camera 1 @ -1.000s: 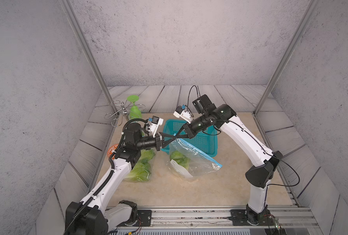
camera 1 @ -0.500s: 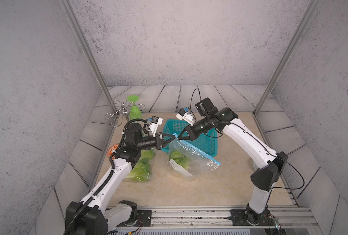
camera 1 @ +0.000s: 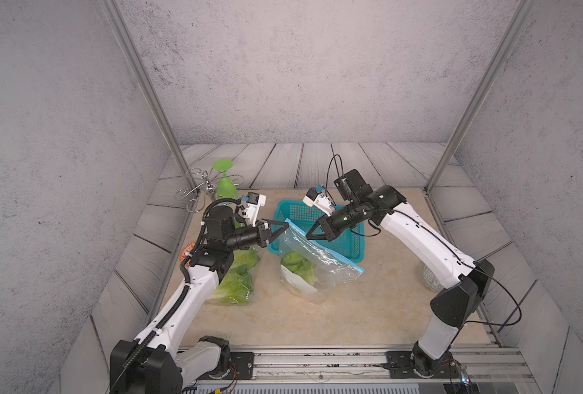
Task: Put the chinese cabbages into a zipper bag and zip it
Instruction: Zip the zipper on the zipper food storage bag.
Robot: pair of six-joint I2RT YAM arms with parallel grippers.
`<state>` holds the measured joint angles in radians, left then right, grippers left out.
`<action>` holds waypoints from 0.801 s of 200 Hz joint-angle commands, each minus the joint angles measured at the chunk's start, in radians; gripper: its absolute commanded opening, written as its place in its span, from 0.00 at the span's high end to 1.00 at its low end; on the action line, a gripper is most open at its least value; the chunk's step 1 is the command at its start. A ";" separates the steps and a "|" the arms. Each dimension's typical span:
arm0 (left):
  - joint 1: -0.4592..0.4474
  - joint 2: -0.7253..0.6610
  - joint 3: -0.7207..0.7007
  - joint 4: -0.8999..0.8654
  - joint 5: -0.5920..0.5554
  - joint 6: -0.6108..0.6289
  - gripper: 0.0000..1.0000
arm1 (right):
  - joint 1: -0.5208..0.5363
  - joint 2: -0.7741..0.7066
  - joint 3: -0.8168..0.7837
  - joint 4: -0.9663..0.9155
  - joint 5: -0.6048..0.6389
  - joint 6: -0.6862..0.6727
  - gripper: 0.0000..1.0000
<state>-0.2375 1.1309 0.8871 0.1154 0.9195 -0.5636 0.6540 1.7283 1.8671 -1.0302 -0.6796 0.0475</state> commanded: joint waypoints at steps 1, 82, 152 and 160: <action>0.035 -0.028 -0.001 0.024 -0.082 -0.016 1.00 | -0.021 -0.106 -0.079 -0.087 0.066 -0.024 0.94; 0.094 -0.009 0.015 -0.087 -0.254 -0.038 1.00 | -0.174 -0.309 -0.339 -0.041 0.093 -0.005 0.97; 0.141 -0.002 0.017 -0.129 -0.297 -0.054 1.00 | -0.220 -0.341 -0.393 -0.012 0.158 -0.022 0.97; 0.142 0.000 0.007 -0.104 -0.279 -0.070 1.00 | -0.220 -0.332 -0.380 -0.007 0.130 -0.015 0.95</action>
<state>-0.1394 1.1301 0.8871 -0.0177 0.7269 -0.6098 0.4557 1.4197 1.4815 -0.9695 -0.5892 0.0368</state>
